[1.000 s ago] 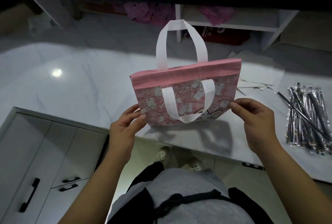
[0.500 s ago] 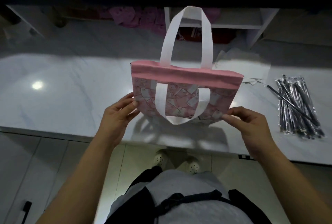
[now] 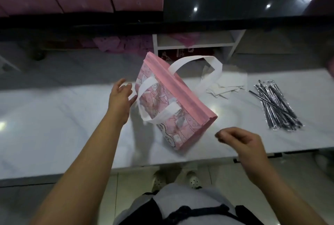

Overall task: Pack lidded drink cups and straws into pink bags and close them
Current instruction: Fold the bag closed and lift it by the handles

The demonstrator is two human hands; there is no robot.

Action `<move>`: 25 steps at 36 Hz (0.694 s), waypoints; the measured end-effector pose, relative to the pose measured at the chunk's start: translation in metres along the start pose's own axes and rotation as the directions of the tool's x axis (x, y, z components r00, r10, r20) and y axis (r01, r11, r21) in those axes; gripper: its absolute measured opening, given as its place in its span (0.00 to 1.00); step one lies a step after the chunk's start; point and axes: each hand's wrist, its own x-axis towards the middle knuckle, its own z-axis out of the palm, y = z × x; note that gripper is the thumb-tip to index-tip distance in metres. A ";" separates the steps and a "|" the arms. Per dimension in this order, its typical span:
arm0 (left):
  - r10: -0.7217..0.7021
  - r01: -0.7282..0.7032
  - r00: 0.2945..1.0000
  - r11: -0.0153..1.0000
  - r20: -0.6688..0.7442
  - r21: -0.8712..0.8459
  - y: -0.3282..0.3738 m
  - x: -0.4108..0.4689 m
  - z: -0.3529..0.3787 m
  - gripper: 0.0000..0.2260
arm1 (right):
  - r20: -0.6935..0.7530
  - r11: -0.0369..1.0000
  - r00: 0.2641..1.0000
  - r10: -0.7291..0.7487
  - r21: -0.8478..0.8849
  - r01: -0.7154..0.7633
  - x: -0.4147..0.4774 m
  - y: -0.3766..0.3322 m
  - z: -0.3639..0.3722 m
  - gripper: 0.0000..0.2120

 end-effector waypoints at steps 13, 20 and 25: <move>-0.291 0.295 0.939 0.956 0.185 0.005 -0.073 -0.098 -0.011 0.12 | 0.283 0.898 0.853 0.440 -0.131 -0.420 0.115 0.010 0.029 0.19; -0.236 0.232 0.919 0.971 0.316 0.051 -0.071 -0.102 -0.021 0.12 | 0.332 0.862 0.823 0.461 0.053 -0.504 0.085 0.018 0.072 0.23; -0.159 0.162 0.937 0.987 0.312 0.016 -0.065 -0.097 -0.033 0.18 | 0.202 0.897 0.904 0.378 0.161 -0.411 0.053 0.025 0.113 0.26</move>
